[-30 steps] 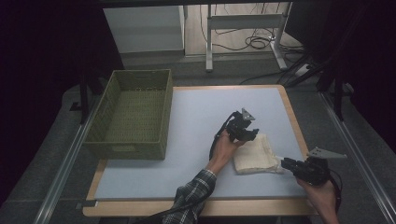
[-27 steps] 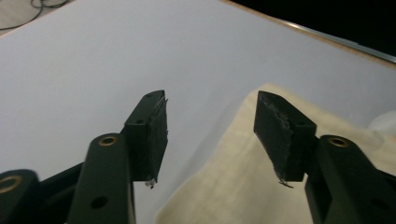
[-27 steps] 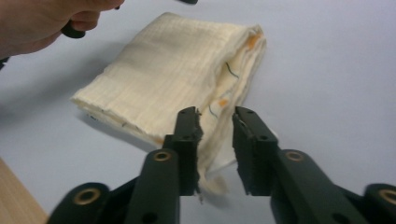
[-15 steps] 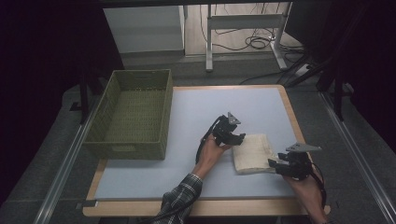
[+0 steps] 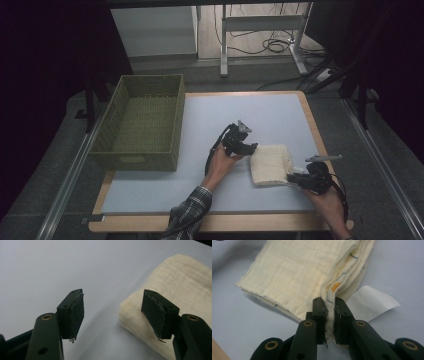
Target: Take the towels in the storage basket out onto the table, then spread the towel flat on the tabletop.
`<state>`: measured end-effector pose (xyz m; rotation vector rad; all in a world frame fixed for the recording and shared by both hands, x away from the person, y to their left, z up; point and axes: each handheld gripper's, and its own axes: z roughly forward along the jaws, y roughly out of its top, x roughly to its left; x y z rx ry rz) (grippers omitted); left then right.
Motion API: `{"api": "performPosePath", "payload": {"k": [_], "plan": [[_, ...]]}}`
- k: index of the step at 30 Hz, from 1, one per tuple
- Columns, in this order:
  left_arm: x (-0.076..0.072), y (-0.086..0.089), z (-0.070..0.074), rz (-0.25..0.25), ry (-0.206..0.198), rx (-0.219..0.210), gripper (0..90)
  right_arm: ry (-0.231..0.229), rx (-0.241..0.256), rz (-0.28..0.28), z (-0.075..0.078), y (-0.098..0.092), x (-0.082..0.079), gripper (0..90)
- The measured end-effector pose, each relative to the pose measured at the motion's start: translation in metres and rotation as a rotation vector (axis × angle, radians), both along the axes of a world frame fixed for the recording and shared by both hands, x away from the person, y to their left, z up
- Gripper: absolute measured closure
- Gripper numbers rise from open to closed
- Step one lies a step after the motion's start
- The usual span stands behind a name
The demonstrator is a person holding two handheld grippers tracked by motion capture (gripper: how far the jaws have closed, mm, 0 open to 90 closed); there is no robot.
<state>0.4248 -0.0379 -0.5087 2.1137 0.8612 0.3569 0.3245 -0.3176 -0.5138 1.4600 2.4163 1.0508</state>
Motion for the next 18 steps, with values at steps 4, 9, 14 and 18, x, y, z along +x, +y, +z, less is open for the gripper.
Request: {"api": "performPosePath", "payload": {"k": [4, 9, 14, 18], "plan": [[0.003, -0.005, -0.001, -0.002, 0.031, -0.010, 34.4, 0.000, 0.018, 0.006, -0.001, -0.002, 0.000, 81.4], [0.007, -0.012, -0.014, 0.008, 0.086, 0.056, 37.4, -0.001, 0.031, 0.014, -0.002, -0.004, 0.000, 81.3], [0.005, -0.011, -0.019, 0.019, 0.128, 0.030, 40.6, -0.003, 0.043, 0.024, -0.003, -0.005, 0.000, 81.4], [0.000, -0.015, -0.015, -0.011, 0.172, 0.034, 65.8, -0.001, 0.055, 0.030, -0.003, -0.006, 0.001, 81.6]]}}
